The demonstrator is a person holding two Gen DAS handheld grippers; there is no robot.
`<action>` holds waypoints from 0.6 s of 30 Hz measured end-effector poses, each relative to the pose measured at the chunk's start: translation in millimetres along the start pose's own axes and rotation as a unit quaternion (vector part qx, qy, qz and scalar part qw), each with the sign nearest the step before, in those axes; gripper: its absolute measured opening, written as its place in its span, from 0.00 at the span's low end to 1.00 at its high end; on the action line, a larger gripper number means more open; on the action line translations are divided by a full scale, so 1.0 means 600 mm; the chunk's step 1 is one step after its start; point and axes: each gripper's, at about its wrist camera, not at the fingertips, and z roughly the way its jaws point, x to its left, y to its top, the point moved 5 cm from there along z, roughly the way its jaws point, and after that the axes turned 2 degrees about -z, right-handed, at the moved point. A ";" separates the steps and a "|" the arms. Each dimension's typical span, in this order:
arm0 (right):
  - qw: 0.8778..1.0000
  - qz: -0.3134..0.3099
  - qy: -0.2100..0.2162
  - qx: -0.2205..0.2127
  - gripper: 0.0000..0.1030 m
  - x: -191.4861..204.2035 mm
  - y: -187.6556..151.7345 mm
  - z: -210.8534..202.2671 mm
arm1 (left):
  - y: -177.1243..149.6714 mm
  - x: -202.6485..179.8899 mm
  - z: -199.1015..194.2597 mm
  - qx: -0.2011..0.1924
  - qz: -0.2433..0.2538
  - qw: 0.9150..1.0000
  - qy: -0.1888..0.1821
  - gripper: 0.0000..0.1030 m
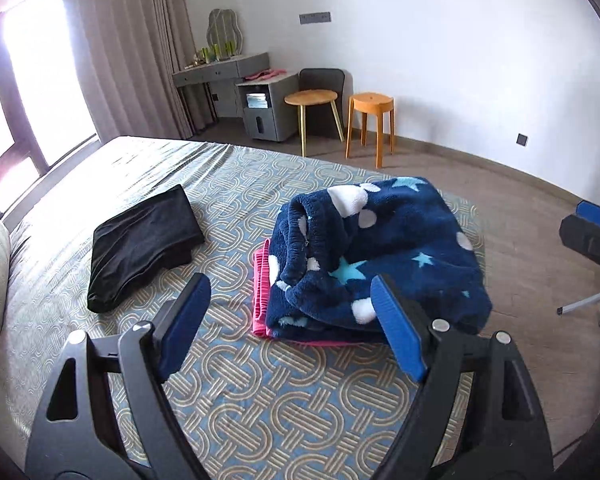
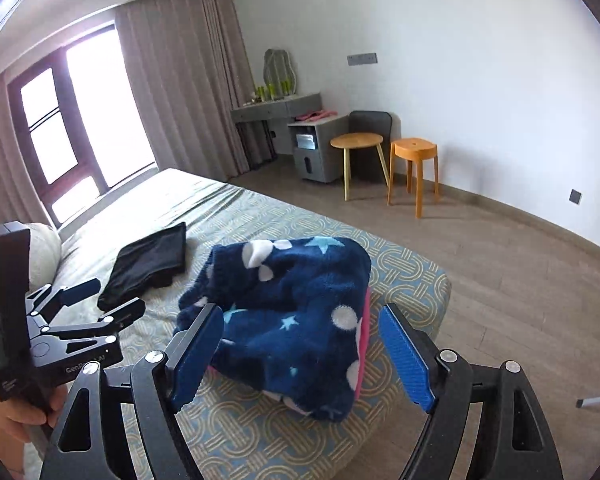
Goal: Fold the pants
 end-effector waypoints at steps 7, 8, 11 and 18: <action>0.999 -0.030 -0.003 -0.012 0.80 0.068 -0.058 -0.087 | -0.066 0.036 -0.135 -0.041 -0.030 0.999 -0.002 0.85; 0.999 -0.033 -0.005 -0.012 0.80 0.075 -0.072 -0.089 | -0.078 0.041 -0.150 -0.048 -0.032 0.998 0.001 0.85; 0.998 -0.046 -0.028 -0.018 0.80 0.099 -0.114 -0.110 | -0.111 0.050 -0.185 -0.063 -0.035 0.997 0.007 0.86; 0.997 -0.063 -0.047 -0.026 0.80 0.140 -0.171 -0.163 | -0.178 0.053 -0.249 -0.086 -0.037 0.995 0.030 0.87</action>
